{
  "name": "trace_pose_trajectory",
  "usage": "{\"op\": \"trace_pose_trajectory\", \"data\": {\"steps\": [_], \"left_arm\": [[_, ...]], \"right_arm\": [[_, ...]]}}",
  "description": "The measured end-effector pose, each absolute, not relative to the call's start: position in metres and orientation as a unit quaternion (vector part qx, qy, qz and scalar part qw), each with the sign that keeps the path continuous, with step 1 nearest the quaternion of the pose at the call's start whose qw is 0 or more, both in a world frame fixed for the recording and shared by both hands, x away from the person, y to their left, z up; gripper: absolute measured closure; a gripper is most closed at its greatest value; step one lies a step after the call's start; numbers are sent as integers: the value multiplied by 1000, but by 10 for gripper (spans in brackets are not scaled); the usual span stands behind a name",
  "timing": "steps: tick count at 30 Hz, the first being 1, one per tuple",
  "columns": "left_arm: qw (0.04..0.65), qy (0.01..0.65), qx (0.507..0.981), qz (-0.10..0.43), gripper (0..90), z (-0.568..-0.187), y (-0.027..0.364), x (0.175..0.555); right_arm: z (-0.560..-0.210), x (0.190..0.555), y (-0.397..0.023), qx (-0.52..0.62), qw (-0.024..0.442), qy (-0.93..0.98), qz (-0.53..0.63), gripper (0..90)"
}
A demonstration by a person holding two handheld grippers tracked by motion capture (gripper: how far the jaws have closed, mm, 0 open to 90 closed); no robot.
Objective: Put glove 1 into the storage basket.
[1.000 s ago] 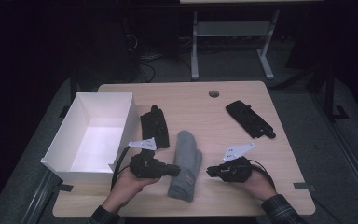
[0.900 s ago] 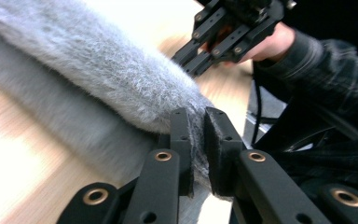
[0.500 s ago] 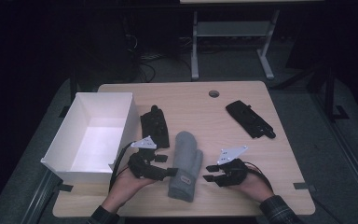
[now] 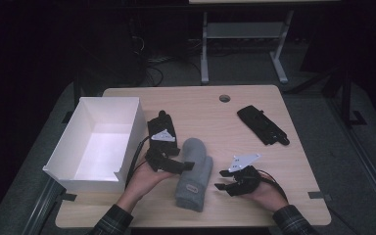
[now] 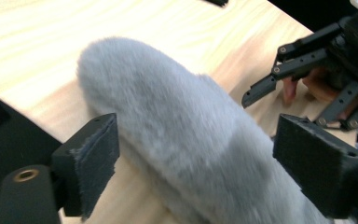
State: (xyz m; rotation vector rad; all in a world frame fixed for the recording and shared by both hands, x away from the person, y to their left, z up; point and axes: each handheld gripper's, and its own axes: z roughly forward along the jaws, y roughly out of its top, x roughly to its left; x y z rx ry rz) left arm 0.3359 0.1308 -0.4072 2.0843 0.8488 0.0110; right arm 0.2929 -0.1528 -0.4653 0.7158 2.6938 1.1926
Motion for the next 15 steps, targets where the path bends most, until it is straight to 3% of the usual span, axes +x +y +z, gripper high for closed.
{"op": "trace_pose_trajectory", "data": {"steps": [3, 4, 8, 15], "left_arm": [[423, 341, 840, 5, 130, -414, 123, 342], [414, 337, 845, 2, 128, -417, 121, 344], [383, 329, 863, 3, 127, -433, 105, 347], [355, 323, 878, -11, 126, -454, 98, 351]], "right_arm": [[-467, 294, -155, 243, 69, 886, 389, 389], [-468, 296, -157, 258, 80, 883, 383, 312], [-471, 301, -163, 281, 102, 877, 376, 221], [-475, 305, -166, 296, 116, 873, 369, 192]]}}
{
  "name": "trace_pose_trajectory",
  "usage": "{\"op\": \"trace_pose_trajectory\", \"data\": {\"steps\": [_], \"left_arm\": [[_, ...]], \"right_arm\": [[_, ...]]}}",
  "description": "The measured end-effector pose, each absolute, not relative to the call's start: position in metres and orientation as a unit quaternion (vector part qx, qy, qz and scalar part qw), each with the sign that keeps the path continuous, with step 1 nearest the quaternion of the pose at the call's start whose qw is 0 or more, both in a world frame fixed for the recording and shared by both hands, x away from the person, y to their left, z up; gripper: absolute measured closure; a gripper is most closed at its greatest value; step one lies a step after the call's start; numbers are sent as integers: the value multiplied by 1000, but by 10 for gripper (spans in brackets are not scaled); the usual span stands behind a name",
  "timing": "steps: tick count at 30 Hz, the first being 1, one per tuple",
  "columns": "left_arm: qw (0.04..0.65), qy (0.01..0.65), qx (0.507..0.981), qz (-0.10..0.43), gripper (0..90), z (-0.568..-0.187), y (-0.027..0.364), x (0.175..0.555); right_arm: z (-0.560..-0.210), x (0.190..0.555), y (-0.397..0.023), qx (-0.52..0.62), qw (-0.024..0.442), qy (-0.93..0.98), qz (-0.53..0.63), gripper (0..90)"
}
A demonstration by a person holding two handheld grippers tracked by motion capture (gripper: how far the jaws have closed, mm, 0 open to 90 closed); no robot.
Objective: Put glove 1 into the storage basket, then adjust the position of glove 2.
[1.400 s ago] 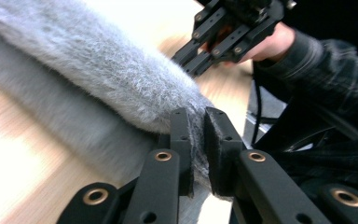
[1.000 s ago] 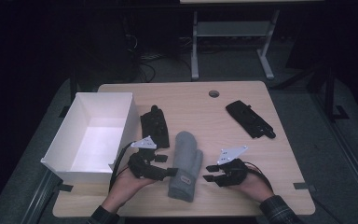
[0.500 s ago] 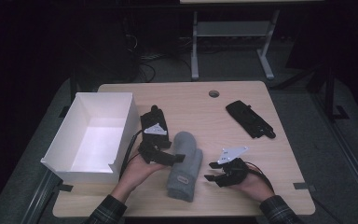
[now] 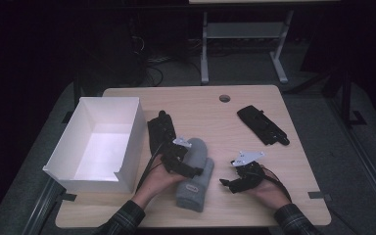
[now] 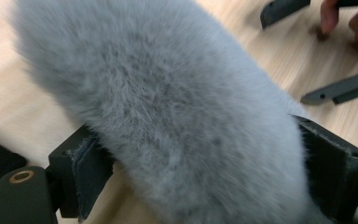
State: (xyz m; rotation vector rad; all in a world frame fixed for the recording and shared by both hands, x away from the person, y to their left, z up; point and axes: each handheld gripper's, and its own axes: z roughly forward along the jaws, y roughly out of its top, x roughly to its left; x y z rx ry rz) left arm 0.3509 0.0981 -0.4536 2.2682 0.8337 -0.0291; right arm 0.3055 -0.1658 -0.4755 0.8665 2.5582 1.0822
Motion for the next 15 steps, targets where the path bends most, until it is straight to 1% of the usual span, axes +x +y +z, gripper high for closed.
{"op": "trace_pose_trajectory", "data": {"steps": [4, 8, 9, 11, 12, 14, 15], "left_arm": [[344, 327, 880, -26, 126, -459, 96, 354], [342, 322, 882, -28, 135, -459, 96, 354], [342, 315, 885, -31, 170, -459, 95, 354], [342, 307, 887, -37, 281, -458, 95, 354], [342, 303, 888, -45, 281, -458, 95, 354], [345, 290, 890, -65, 430, -457, 95, 355], [343, 285, 893, -71, 533, -456, 95, 355]], "right_arm": [[-477, 308, -168, 303, 120, 871, 368, 185], [-478, 308, -169, 304, 119, 869, 371, 182], [-479, 308, -169, 304, 117, 868, 374, 177], [-479, 308, -169, 304, 118, 867, 376, 176], [-480, 309, -170, 303, 118, 867, 378, 173], [-481, 308, -171, 303, 119, 865, 380, 168], [-481, 308, -171, 301, 122, 866, 380, 167]]}}
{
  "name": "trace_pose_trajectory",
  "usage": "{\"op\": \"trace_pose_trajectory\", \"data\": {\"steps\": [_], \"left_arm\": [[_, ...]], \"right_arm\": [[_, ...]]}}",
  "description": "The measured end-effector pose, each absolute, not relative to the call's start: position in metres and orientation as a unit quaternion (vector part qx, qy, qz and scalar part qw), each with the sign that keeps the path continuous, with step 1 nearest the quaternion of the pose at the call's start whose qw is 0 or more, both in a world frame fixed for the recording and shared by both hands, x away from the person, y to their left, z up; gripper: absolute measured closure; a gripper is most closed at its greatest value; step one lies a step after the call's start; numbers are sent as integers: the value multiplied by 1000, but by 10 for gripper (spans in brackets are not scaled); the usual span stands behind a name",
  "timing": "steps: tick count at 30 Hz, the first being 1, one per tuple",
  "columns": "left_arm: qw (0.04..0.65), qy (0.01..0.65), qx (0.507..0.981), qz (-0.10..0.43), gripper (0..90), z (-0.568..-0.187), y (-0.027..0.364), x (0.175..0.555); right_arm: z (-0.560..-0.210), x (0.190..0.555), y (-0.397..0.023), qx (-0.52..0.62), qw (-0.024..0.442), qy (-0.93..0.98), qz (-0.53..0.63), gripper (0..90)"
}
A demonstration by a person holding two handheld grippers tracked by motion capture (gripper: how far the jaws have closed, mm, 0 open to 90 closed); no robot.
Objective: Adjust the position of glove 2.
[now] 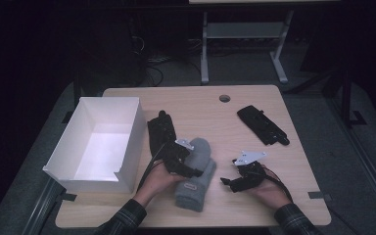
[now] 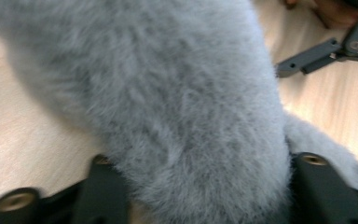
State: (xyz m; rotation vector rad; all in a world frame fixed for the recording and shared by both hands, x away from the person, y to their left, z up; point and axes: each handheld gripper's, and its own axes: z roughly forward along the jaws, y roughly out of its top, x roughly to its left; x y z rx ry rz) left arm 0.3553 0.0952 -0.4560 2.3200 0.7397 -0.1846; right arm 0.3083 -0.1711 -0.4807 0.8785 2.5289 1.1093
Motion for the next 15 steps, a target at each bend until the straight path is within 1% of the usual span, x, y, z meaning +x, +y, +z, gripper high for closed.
{"op": "trace_pose_trajectory", "data": {"steps": [1, 2, 3, 6, 12, 14, 15], "left_arm": [[343, 285, 893, -71, 570, -456, 95, 355], [338, 282, 895, -71, 570, -455, 95, 356], [335, 278, 897, -73, 639, -451, 94, 356], [337, 280, 895, -79, 690, -449, 95, 356], [350, 277, 891, -80, 707, -436, 99, 353], [356, 273, 890, -77, 707, -429, 101, 351], [364, 269, 889, -73, 708, -419, 103, 349]], "right_arm": [[-481, 308, -171, 302, 121, 866, 380, 164], [-481, 308, -171, 302, 121, 866, 380, 164], [-481, 309, -171, 307, 115, 865, 380, 156], [-481, 310, -171, 310, 114, 864, 379, 152], [-481, 310, -171, 311, 114, 864, 379, 151], [-481, 310, -171, 311, 114, 864, 379, 151], [-481, 310, -171, 311, 114, 864, 379, 151]]}}
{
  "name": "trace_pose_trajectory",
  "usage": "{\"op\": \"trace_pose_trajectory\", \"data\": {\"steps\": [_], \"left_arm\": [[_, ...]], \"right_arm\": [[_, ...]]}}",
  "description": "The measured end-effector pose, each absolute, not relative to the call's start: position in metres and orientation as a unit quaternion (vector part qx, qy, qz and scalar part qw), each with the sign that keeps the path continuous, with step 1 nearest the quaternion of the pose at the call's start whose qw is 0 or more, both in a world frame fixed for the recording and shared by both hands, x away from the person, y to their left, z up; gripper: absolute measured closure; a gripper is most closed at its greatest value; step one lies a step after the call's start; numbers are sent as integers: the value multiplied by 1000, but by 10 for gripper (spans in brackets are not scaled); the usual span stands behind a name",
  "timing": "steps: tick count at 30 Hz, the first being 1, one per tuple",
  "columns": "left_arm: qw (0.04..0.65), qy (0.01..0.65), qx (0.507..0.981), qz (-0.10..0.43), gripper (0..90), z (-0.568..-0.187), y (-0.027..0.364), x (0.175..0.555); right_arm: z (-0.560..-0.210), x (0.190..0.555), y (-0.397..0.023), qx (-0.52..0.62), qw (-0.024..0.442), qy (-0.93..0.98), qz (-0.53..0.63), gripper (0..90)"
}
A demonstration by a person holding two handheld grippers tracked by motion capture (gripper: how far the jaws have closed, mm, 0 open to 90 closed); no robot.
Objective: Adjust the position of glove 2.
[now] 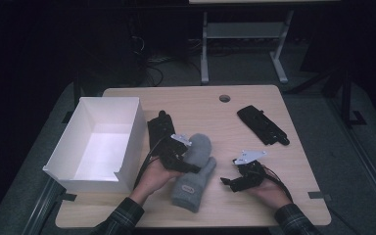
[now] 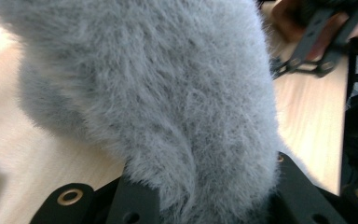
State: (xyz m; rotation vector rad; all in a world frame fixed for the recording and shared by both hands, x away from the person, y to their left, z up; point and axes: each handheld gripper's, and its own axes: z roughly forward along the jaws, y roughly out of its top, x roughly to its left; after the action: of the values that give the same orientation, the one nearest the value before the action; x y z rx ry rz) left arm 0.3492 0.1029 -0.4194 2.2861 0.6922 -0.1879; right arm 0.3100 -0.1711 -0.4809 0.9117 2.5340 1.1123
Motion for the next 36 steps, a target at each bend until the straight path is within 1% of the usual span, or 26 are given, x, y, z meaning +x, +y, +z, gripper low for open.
{"op": "trace_pose_trajectory", "data": {"steps": [4, 8, 9, 10, 11, 12, 14, 15, 16, 19, 21, 22, 23, 27, 30, 32, 34, 36], "left_arm": [[379, 269, 883, -63, 712, -403, 107, 348], [386, 264, 882, -49, 715, -372, 113, 350], [386, 264, 882, -49, 714, -372, 113, 350], [392, 262, 881, -44, 714, -365, 115, 350], [397, 261, 879, -34, 714, -349, 118, 352], [397, 261, 879, -34, 715, -349, 118, 352], [401, 267, 876, -26, 714, -326, 127, 358], [401, 267, 876, -26, 714, -326, 127, 358], [405, 270, 873, -21, 714, -312, 134, 362], [406, 271, 873, -13, 714, -291, 147, 367], [410, 274, 870, -9, 714, -285, 150, 368], [412, 273, 869, -5, 714, -271, 159, 370], [412, 273, 869, -5, 713, -271, 159, 370], [424, 281, 861, 2, 713, -248, 177, 374], [434, 296, 851, 16, 713, -231, 200, 376], [434, 300, 849, 20, 713, -228, 206, 376], [436, 311, 844, 30, 713, -220, 227, 374], [435, 315, 843, 33, 713, -218, 234, 374]], "right_arm": [[-481, 310, -171, 312, 114, 864, 379, 151], [-481, 310, -171, 313, 114, 863, 379, 151], [-481, 310, -171, 313, 114, 863, 379, 151], [-481, 310, -171, 313, 114, 863, 379, 151], [-481, 310, -171, 314, 114, 863, 379, 151], [-481, 310, -171, 314, 114, 863, 379, 151], [-481, 310, -171, 314, 115, 863, 379, 151], [-481, 310, -171, 314, 115, 863, 379, 151], [-481, 310, -171, 314, 115, 863, 379, 151], [-481, 310, -171, 315, 114, 863, 379, 151], [-481, 310, -171, 315, 114, 863, 378, 151], [-481, 310, -171, 313, 115, 864, 378, 151], [-481, 310, -171, 313, 115, 863, 378, 151], [-481, 310, -171, 314, 116, 863, 378, 152], [-481, 310, -171, 314, 115, 864, 377, 151], [-481, 310, -171, 314, 116, 863, 378, 151], [-481, 310, -172, 314, 115, 864, 377, 152], [-481, 310, -171, 315, 116, 863, 378, 152]]}}
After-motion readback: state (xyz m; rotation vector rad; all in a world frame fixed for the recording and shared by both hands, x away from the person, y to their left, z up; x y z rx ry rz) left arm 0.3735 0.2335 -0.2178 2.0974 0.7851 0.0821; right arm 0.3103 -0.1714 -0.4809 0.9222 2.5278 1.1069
